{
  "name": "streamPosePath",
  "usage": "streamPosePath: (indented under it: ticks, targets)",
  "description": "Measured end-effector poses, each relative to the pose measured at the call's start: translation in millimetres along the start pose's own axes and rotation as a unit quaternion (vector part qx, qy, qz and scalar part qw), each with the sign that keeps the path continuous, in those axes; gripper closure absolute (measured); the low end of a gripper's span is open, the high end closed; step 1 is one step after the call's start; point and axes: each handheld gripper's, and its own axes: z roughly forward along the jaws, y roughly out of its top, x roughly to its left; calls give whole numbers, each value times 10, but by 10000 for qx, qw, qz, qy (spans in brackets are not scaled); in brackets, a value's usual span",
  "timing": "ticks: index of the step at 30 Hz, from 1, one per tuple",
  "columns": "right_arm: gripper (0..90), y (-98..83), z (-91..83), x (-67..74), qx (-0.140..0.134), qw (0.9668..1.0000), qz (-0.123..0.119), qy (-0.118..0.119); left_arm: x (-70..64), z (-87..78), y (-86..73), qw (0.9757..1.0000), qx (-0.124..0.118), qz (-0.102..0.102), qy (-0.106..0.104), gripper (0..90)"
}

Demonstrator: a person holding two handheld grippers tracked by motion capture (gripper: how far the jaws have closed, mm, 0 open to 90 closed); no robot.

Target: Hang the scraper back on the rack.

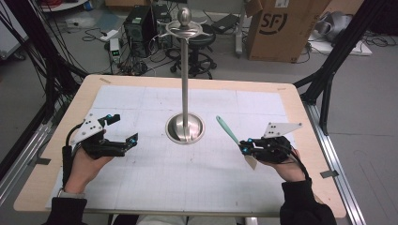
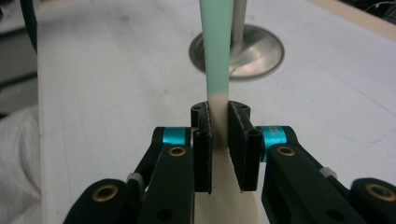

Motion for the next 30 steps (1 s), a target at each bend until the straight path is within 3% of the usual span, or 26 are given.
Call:
streamPosePath:
  ticks: [6, 11, 17, 19, 22, 30]
  targets:
    - [806, 26, -29, -32, -506, 9983, 278, -64, -22, 10, 9, 10000, -33, -14, -49, 32]
    - [806, 148, -5, -67, -1104, 9936, 241, -22, -25, 3, 13, 10000, -36, -31, -46, 32]
    - [807, 333, 123, -151, -1302, 9912, 165, 153, -33, 26, 1, 10000, 18, -41, -62, 32]
    - [807, 422, 137, -164, -1449, 9891, 124, 239, -30, 28, -2, 10000, 26, -46, -45, 32]
    - [807, 555, 150, -179, -1563, 9874, 75, 231, -21, 24, -1, 10000, 36, -66, -55, 32]
    - [806, 813, 164, -262, -1907, 9810, 192, 290, -15, -1, 12, 9999, -70, -115, -74, 32]
